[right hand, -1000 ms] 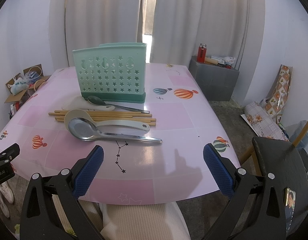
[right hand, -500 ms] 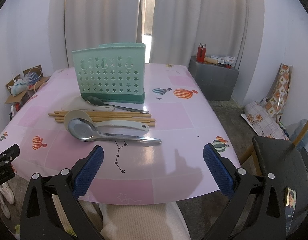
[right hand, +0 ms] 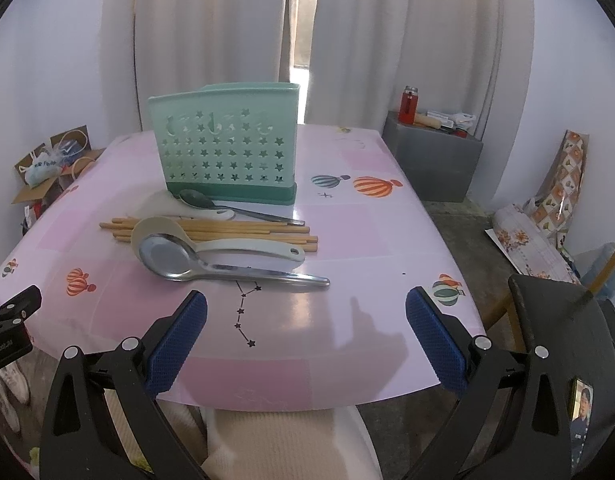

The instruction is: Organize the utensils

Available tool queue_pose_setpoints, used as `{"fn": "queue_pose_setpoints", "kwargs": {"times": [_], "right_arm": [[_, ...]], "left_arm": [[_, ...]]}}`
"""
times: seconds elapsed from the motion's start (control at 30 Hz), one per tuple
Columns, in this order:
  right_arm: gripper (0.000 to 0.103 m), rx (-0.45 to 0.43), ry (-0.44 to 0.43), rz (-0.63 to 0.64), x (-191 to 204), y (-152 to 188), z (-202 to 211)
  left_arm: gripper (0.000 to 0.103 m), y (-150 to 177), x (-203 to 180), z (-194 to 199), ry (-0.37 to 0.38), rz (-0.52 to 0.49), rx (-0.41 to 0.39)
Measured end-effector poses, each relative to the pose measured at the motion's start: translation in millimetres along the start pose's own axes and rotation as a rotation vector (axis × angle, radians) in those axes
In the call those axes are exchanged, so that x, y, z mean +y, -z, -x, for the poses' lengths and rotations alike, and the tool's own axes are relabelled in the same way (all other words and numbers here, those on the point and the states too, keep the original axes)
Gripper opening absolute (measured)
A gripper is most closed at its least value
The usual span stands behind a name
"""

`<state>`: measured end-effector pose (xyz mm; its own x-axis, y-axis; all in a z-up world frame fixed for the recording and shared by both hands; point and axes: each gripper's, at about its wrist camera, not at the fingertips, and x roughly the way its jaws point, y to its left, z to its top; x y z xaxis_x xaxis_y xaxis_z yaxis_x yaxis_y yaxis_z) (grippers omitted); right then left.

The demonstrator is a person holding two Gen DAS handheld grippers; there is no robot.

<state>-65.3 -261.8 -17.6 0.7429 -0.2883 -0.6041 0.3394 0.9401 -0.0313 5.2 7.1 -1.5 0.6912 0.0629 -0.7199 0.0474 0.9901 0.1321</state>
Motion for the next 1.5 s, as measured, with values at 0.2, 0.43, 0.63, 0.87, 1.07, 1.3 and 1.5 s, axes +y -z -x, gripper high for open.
{"fn": "queue_pose_setpoints", "kwargs": {"times": [0.2,0.43,0.63,0.87,1.07,1.3,1.5], "right_arm": [[0.097,0.01,-0.009,0.002,2,0,-4],[0.097,0.033,-0.022,0.002,1,1,-12],[0.097,0.068,-0.042,0.004,1,2,-23],[0.097,0.146,-0.099,0.042,5,3,-45],[0.097,0.228,-0.158,0.06,8,7,-66],[0.097,0.25,-0.186,0.09,8,7,-80],[0.097,0.245,-0.22,0.098,8,7,-82]], "left_arm": [[0.095,-3,-5,-5,-0.011,-0.008,0.015],[0.095,-6,-8,-16,-0.034,-0.018,0.042],[0.095,-9,-13,-29,-0.055,-0.034,0.07],[0.095,-17,-23,-50,-0.028,-0.069,0.102],[0.095,-24,-34,-80,0.12,-0.077,0.15],[0.095,-26,-38,-93,0.182,-0.063,0.115],[0.096,-25,-40,-96,0.198,-0.078,0.075]]}}
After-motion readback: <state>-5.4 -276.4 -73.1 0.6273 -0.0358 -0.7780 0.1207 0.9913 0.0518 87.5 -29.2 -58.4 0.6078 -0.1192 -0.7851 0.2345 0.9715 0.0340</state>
